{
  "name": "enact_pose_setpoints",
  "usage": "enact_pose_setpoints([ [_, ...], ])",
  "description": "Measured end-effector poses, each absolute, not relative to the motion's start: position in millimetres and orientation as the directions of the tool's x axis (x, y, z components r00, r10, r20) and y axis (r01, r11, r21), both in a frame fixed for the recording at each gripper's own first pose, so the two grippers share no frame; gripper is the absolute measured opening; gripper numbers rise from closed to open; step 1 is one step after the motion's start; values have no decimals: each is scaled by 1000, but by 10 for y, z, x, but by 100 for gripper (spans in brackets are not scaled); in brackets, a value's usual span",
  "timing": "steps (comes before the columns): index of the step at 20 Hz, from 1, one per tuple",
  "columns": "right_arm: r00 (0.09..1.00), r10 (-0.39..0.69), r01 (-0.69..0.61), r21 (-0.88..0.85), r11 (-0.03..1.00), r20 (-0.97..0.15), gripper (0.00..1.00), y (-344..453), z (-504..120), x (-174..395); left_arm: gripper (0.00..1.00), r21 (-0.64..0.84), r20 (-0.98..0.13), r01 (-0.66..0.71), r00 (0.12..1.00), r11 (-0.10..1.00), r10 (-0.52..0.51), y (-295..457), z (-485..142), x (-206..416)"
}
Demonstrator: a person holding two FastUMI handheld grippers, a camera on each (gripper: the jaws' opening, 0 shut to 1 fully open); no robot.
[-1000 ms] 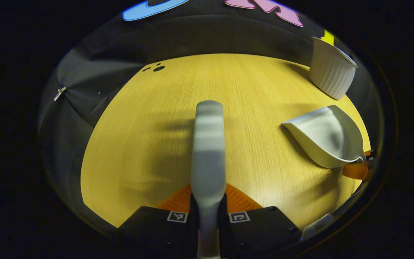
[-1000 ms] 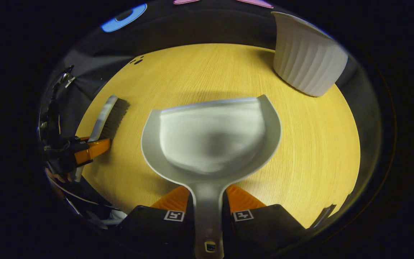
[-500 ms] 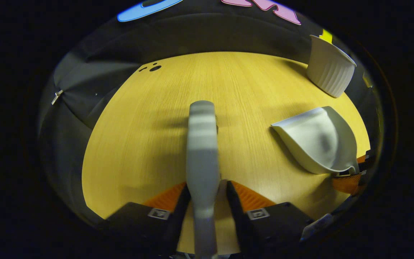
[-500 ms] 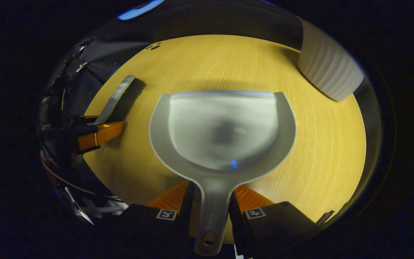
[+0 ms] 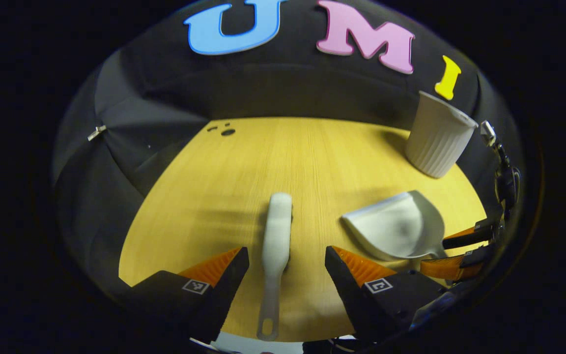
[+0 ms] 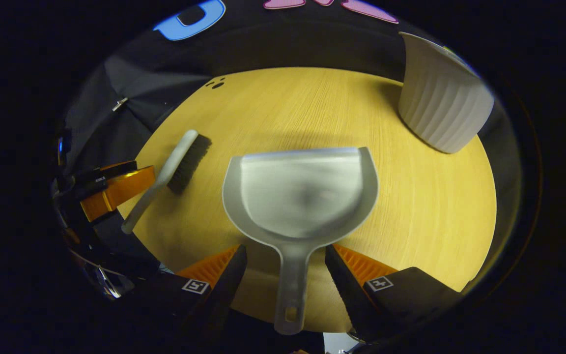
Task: Pick up the small broom and dustpan from the desktop, sweep the trash into the dustpan with the broom, and then empty the trash into the garbage bin.
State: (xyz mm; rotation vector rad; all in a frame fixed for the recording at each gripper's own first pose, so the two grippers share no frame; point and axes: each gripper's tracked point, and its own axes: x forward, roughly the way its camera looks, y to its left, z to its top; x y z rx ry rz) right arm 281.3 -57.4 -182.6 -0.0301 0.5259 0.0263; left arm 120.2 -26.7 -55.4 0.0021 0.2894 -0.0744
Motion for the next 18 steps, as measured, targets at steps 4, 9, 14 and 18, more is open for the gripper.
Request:
enact_pose_setpoints([
  [4, 950, -16, -3, -62, 998, -312, 99, -529, -1204, 2769, 98, -32, -114, 85, 990, 996, -88, -271, 56, 881],
  [9, 992, -36, 26, -85, 996, -120, 99, -331, -573, 2514, 98, 39, 34, 84, 996, 996, -85, -221, 549, 412],
  [14, 997, -78, 78, -43, 996, 7, 99, -244, -167, 2102, 97, 16, 140, 100, 985, 995, -102, -174, 769, -6],
  [18, 985, -143, 149, -55, 987, 97, 99, -326, 66, 1711, 97, 16, 185, 140, 973, 990, -140, -93, 779, -302],
])
